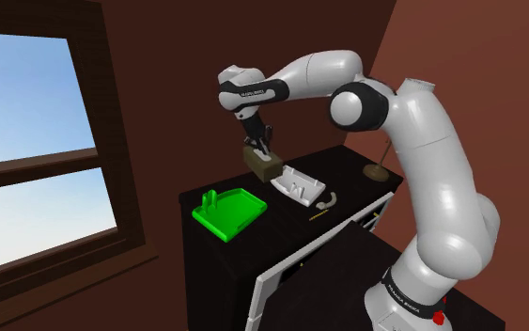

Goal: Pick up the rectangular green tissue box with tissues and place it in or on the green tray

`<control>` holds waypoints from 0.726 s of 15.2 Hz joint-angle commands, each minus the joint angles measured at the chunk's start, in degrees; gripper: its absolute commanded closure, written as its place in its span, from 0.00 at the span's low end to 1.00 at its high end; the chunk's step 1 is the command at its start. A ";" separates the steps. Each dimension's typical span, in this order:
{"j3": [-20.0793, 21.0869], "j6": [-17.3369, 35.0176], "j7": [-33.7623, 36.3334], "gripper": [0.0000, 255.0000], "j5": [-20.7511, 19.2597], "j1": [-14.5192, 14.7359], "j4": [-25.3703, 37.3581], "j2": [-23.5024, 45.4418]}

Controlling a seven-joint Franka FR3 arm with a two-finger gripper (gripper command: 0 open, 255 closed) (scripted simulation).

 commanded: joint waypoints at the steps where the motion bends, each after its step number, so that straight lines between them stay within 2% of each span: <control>1: 0.00 -1.19 -0.40 1.00 0.02 0.09 0.69 -0.55; 11: -0.21 -7.30 -2.61 1.00 -0.10 0.64 6.14 -1.60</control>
